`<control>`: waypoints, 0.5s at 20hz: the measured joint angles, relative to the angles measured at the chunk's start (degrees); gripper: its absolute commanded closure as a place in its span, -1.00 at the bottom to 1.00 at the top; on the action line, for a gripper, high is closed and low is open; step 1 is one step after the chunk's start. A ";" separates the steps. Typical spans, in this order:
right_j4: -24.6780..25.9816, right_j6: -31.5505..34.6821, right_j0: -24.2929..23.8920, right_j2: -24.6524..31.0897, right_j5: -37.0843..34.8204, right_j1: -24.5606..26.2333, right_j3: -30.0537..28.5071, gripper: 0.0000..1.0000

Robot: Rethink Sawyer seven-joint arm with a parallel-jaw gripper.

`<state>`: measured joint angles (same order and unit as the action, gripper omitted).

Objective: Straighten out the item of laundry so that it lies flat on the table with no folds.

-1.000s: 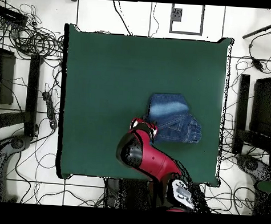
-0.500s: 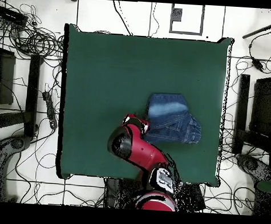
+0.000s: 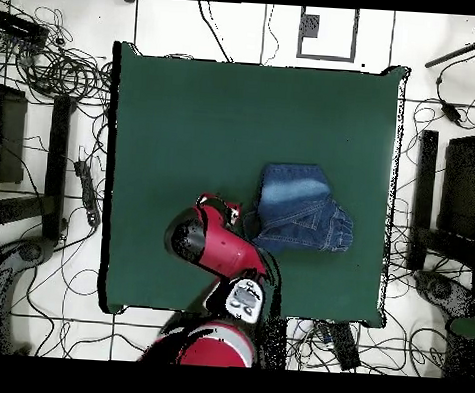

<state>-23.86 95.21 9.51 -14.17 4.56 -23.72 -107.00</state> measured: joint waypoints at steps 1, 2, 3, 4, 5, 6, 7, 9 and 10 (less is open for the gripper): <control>-0.31 0.00 0.69 -0.30 -0.67 0.18 0.43 -1.00; -0.60 0.00 1.58 -0.68 -1.54 0.42 1.04 -1.00; -0.86 0.00 2.27 -1.00 -2.28 0.62 1.50 -1.00; -1.13 0.00 3.35 -1.48 -3.50 0.88 2.21 -1.00; -1.31 0.00 4.93 -2.08 -5.72 0.98 3.17 -1.00; -1.29 0.00 5.62 -2.27 -6.80 0.83 3.43 -1.00; -1.25 0.00 5.95 -2.34 -7.40 0.67 3.50 -1.00; -0.92 0.00 6.17 -2.26 -9.53 -0.76 3.24 -1.00; -0.56 0.00 5.83 -2.25 -10.02 -1.54 2.98 -1.00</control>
<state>-24.42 95.21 15.34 -16.42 -5.46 -25.26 -104.02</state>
